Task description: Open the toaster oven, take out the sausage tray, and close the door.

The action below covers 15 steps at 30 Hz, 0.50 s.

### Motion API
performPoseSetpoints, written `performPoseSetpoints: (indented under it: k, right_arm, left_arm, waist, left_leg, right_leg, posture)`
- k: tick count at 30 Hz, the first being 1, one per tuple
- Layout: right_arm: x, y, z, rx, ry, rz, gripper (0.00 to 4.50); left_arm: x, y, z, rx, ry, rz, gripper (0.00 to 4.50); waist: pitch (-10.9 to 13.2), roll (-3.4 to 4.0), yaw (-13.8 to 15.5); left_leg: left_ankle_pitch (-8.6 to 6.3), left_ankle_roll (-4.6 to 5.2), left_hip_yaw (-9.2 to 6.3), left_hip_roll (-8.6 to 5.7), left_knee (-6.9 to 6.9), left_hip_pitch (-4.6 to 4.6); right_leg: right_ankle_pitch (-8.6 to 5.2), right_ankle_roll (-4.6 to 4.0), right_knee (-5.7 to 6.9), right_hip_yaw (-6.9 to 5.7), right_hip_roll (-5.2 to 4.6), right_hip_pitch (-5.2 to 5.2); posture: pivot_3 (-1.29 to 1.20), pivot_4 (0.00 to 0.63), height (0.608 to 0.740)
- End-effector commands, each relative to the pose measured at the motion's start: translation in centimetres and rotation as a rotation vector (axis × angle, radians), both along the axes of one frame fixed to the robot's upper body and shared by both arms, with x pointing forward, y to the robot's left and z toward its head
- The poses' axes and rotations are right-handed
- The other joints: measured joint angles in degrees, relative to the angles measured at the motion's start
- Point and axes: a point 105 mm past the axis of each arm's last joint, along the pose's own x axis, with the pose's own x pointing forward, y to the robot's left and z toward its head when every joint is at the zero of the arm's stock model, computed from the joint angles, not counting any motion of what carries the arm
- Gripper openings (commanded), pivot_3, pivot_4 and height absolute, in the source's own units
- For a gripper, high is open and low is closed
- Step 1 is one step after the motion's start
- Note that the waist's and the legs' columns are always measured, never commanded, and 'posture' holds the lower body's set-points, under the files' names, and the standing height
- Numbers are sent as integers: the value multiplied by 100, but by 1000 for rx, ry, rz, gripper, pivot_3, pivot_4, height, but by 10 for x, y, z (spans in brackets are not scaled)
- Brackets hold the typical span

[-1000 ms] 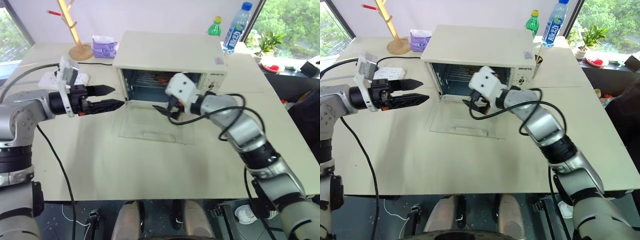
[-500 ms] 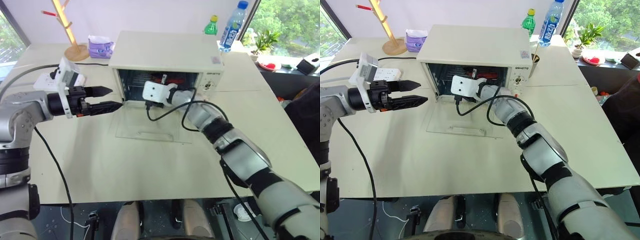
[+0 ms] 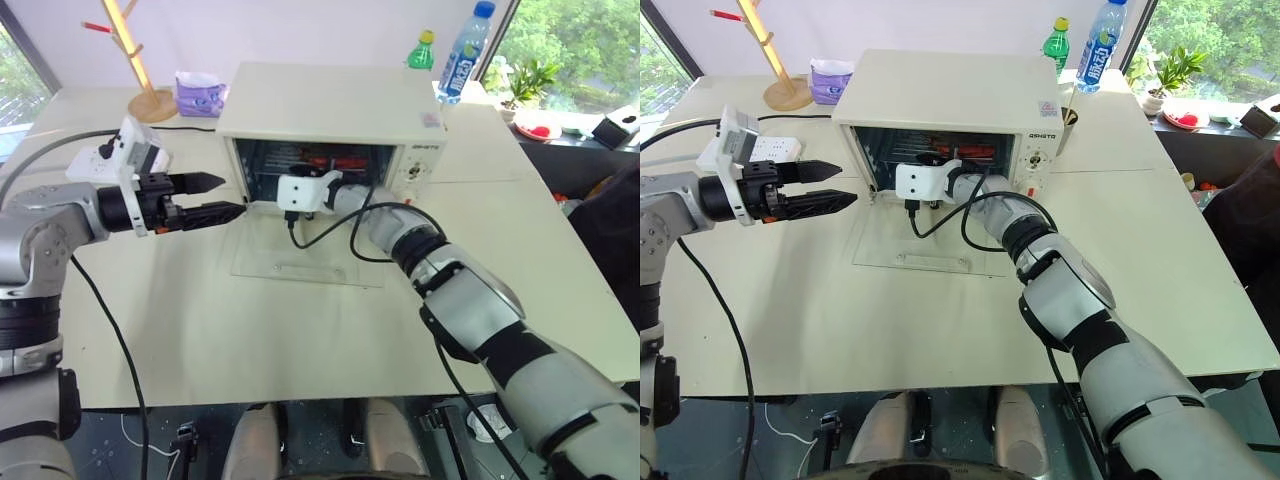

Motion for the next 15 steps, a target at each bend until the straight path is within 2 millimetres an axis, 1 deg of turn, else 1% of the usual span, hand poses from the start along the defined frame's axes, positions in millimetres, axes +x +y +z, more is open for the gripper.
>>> performPoseSetpoints:
  k: [1, 7, 8, 9, 10, 11, 15]
  right_arm:
    - [2, 6, 25, 34, -57, 7, 1627]
    - [6, 1, 25, 35, -69, -22, 1627]
    - [6, 1, 26, 37, -70, -22, 1080]
    - [6, 0, 26, 39, -70, -23, 718]
    - [6, 0, 26, 42, -68, -24, 168]
    - [6, 0, 26, 43, -67, -23, 23]
    - [5, 2, 24, 42, -67, -12, 23]
  left_arm:
    - [-3, -5, 15, 6, -69, -23, 4500]
    - [-1, -7, 16, 4, -70, -28, 4500]
    - [0, -7, 15, 4, -69, -28, 4500]
    - [1, -6, 15, 4, -66, -29, 4500]
    - [2, -6, 14, 5, -63, -29, 4500]
    - [4, -6, 13, 9, -59, -29, 4500]
    - [10, -7, 10, 18, -48, -51, 4500]
  waist:
    - [0, 0, -2]
    - [0, 0, -1]
    - [0, 0, -3]
    - [0, 1, -4]
    - [0, 0, -5]
    - [-2, -3, -2]
    - [0, 0, -6]
  left_leg:
    - [0, -1, 0, 0, 0, 0]
    - [0, -1, 0, 0, 0, 0]
    - [1, -1, 1, 0, 0, 0]
    - [1, -1, 0, 0, 0, 0]
    - [1, -1, 1, 0, 0, 0]
    - [1, -2, 0, 0, 0, 0]
    - [1, -1, 0, 0, -1, 0]
  right_leg:
    - [0, 0, 0, 0, 0, 0]
    - [0, 0, 0, 0, -1, 0]
    - [0, 0, 0, 0, -1, 0]
    - [0, 0, 0, 0, -1, 0]
    - [0, 0, 0, 0, -1, 0]
    - [0, 0, 0, 0, 0, 0]
    - [0, 0, 1, 1, 1, -1]
  posture:
    - [0, 150, 722]
    - [0, 150, 722]
    - [0, 150, 722]
    - [0, 150, 722]
    - [0, 150, 722]
    - [0, 150, 722]
    - [0, 150, 722]
